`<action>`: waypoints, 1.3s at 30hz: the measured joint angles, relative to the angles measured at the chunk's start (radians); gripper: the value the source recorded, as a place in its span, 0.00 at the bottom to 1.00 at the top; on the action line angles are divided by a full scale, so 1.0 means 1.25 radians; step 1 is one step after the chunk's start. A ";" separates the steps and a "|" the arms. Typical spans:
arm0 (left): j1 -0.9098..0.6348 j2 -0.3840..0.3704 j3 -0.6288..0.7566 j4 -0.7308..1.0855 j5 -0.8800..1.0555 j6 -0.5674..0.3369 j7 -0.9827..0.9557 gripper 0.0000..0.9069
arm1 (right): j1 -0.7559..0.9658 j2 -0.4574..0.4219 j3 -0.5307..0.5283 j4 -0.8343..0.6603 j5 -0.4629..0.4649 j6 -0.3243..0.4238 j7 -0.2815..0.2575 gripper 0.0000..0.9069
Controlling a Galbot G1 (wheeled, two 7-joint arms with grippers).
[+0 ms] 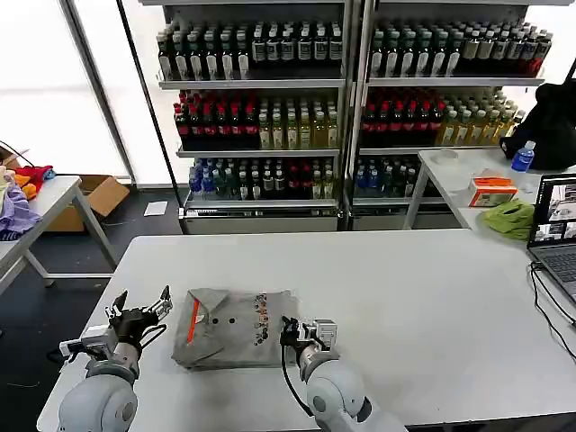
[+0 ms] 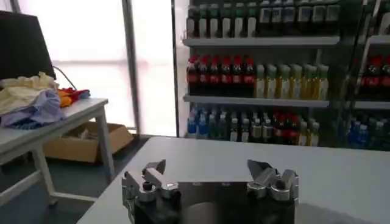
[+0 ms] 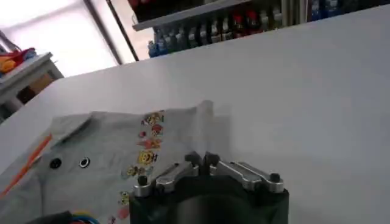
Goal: Fold and organize the clothes.
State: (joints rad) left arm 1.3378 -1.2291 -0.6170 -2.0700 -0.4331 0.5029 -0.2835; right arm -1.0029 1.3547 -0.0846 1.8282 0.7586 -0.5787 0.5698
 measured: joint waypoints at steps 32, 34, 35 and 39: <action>0.009 -0.034 0.008 -0.033 0.011 0.000 0.007 1.00 | -0.103 -0.193 0.216 0.091 -0.049 0.000 -0.060 1.00; 0.011 -0.034 0.007 -0.034 0.011 0.000 0.007 1.00 | -0.110 -0.198 0.225 0.102 -0.073 0.001 -0.067 1.00; 0.013 -0.033 0.007 -0.035 0.011 0.000 0.007 1.00 | -0.114 -0.200 0.228 0.108 -0.084 0.001 -0.070 1.00; 0.019 -0.035 0.009 -0.039 0.013 0.000 0.011 1.00 | -0.130 -0.210 0.233 0.141 -0.131 0.001 -0.083 1.00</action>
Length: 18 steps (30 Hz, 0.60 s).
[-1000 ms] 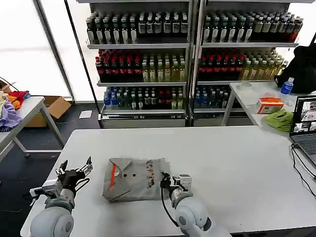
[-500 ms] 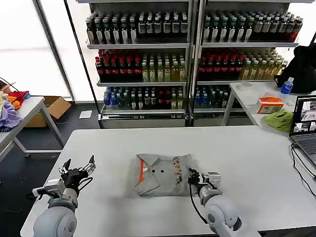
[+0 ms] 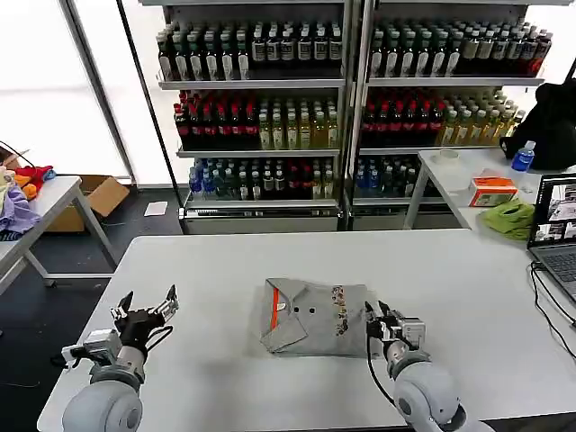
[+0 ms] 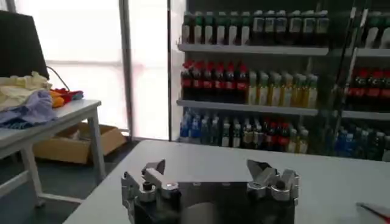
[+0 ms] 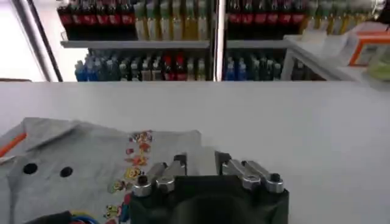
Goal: Fold and organize the clothes.
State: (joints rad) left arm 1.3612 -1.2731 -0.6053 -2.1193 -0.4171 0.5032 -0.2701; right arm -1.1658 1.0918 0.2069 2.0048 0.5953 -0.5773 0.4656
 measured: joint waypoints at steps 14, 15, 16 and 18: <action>0.011 -0.005 0.005 -0.001 0.005 0.000 0.004 1.00 | -0.046 -0.003 -0.026 0.064 0.025 -0.003 0.008 1.00; 0.011 -0.005 0.006 0.001 0.005 0.000 0.005 1.00 | -0.046 -0.001 -0.026 0.064 0.033 -0.003 0.009 1.00; 0.011 -0.005 0.006 0.002 0.006 0.000 0.005 1.00 | -0.046 0.000 -0.026 0.063 0.041 -0.003 0.010 1.00; 0.009 -0.005 0.007 0.004 0.007 0.001 0.005 1.00 | -0.045 0.002 -0.027 0.059 0.057 -0.003 0.015 1.00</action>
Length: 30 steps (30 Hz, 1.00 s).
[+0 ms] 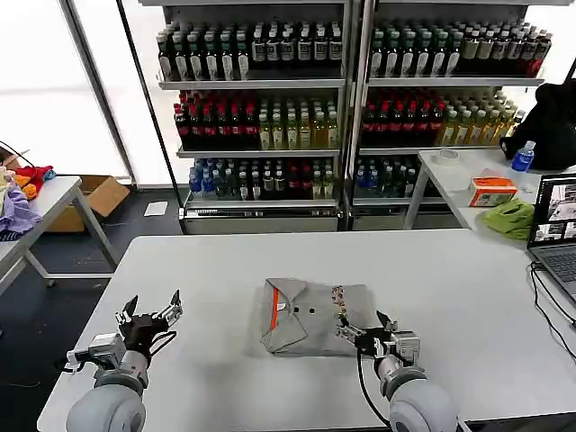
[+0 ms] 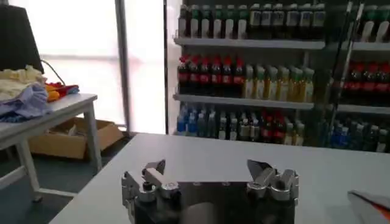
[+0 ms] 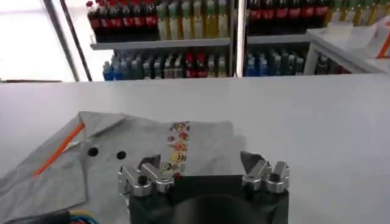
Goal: Fold and organize the clothes.
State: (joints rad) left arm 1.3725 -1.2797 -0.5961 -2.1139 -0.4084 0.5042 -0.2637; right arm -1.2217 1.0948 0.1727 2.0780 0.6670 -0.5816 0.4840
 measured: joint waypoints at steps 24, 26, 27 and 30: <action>0.016 -0.006 -0.004 -0.001 0.004 -0.010 0.008 1.00 | -0.009 0.013 0.004 -0.037 0.077 0.002 0.011 1.00; 0.019 -0.009 -0.005 -0.004 0.004 -0.016 0.011 1.00 | -0.013 0.012 0.014 -0.025 0.055 0.003 0.006 1.00; 0.020 -0.011 -0.004 -0.006 0.005 -0.020 0.013 1.00 | -0.016 0.011 0.022 -0.019 0.036 0.003 0.003 1.00; 0.021 -0.017 0.000 -0.007 0.007 -0.030 0.019 1.00 | -0.023 0.006 0.051 -0.010 -0.039 0.008 -0.007 1.00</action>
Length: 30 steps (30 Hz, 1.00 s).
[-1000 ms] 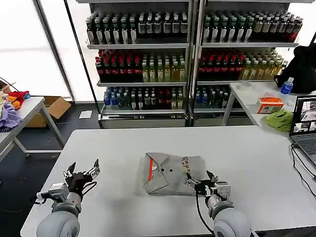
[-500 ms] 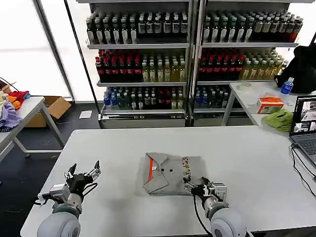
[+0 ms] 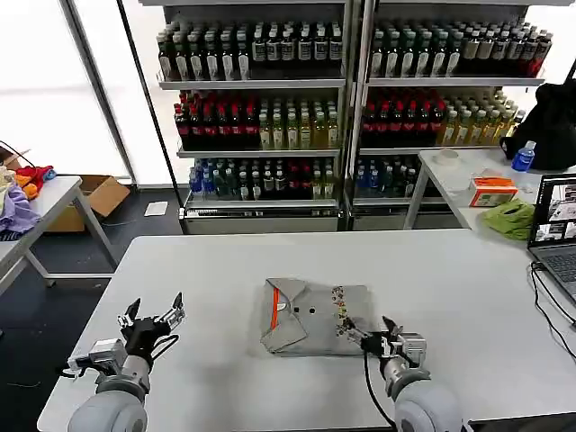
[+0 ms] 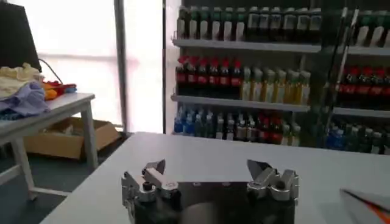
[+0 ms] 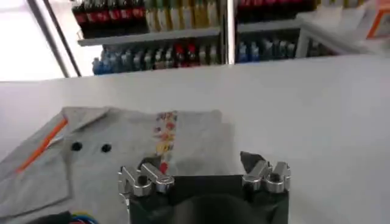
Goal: Fold and organize the clothes.
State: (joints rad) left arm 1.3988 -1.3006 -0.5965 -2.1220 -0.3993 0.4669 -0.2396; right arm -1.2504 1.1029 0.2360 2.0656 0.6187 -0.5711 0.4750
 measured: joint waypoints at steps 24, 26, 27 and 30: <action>-0.030 0.003 0.008 0.003 0.051 -0.066 0.050 1.00 | -0.065 -0.012 0.274 0.049 -0.243 0.064 -0.029 1.00; -0.031 0.005 0.007 -0.001 0.055 -0.068 0.053 1.00 | -0.064 -0.011 0.279 0.052 -0.248 0.065 -0.031 1.00; -0.031 0.006 0.006 -0.002 0.056 -0.068 0.055 1.00 | -0.063 -0.012 0.280 0.052 -0.249 0.065 -0.032 1.00; -0.031 0.007 0.002 -0.002 0.058 -0.069 0.057 1.00 | -0.059 -0.016 0.284 0.053 -0.251 0.065 -0.037 1.00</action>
State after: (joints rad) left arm 1.3601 -1.2920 -0.5935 -2.1241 -0.3266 0.3809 -0.1688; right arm -1.3244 1.0829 0.5905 2.1319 0.3053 -0.4900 0.4288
